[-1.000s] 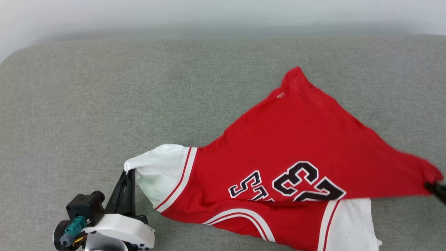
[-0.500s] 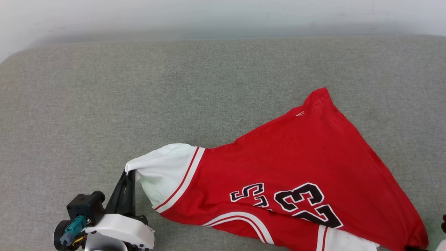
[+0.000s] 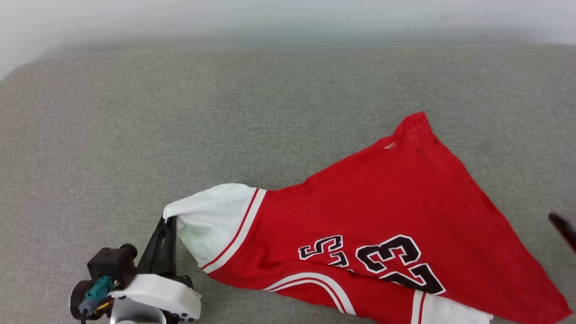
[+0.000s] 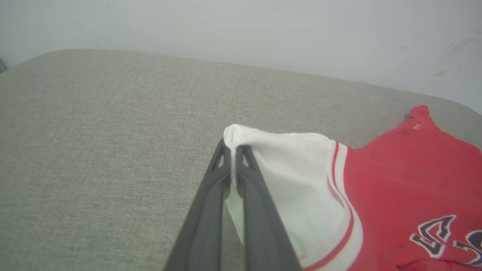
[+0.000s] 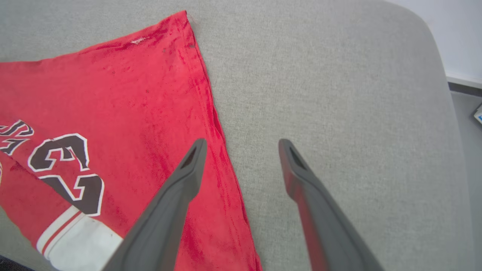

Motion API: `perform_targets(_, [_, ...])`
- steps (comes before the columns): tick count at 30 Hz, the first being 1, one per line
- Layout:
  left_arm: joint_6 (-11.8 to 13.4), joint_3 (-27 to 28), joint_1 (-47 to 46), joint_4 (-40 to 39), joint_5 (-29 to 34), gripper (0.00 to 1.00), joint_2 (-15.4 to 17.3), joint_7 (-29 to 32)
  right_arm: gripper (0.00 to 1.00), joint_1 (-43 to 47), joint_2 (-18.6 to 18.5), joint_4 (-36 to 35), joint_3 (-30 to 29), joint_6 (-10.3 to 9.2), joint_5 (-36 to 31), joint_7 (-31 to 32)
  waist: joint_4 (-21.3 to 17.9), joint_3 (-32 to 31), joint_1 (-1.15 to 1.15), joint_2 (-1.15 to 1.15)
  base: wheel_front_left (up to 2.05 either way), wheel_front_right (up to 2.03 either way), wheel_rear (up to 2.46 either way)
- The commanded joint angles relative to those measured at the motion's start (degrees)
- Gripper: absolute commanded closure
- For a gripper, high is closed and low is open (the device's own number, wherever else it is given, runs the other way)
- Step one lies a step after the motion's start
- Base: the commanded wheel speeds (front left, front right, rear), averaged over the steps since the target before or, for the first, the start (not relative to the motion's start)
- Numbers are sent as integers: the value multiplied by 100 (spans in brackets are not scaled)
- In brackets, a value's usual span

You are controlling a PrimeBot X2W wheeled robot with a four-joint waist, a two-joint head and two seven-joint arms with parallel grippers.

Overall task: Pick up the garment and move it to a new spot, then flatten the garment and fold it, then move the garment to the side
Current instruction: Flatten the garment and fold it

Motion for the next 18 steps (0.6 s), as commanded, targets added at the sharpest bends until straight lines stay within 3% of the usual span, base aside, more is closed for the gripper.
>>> perform_targets(1, [18, -8, -92, -20, 49, 100, 27, 13, 0, -150, -20, -61, -23, -4, -29, 32, 22, 34, 0, 0, 0, 0, 0])
perform_targets(8, [-6, -97, -318, -108, 118, 100, 3, 33, 0, -1308, -367, -325, 352, -4, -163, 662, 198, 312, 0, 0, 0, 0, 0])
perform_targets(18, [-54, -255, -713, -236, 270, 100, -77, 51, 0, -3363, -430, 519, 1987, -4, -341, 1817, 536, 817, 0, 0, 0, 0, 0])
